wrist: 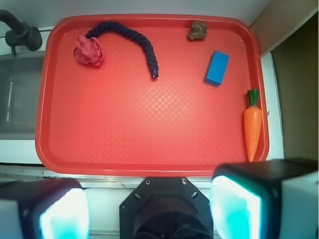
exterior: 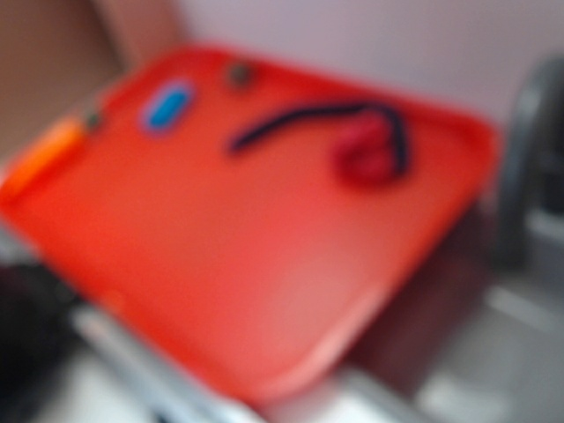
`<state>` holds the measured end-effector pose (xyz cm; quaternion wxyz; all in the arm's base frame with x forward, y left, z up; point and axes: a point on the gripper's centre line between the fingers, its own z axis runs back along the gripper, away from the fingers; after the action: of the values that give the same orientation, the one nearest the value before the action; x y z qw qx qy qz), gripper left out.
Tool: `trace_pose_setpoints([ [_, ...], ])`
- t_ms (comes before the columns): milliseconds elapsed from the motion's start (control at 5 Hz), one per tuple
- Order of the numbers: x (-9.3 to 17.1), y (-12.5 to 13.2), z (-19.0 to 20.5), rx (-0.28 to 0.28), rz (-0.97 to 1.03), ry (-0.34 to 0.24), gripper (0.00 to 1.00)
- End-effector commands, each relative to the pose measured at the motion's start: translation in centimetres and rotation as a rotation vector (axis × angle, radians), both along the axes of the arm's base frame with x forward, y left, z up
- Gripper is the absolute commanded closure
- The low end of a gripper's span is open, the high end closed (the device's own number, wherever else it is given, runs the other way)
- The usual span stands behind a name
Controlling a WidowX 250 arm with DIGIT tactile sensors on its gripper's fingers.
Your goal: Grab the rock.
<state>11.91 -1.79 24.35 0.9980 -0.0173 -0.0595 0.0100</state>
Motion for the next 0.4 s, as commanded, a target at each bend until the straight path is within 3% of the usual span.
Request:
trace_pose_setpoints([
  [0,0.0,0.0,0.0,0.000,0.000,0.000,0.00],
  [200,1.8,0.7,-0.7,0.071,0.094,-0.113,0.00],
])
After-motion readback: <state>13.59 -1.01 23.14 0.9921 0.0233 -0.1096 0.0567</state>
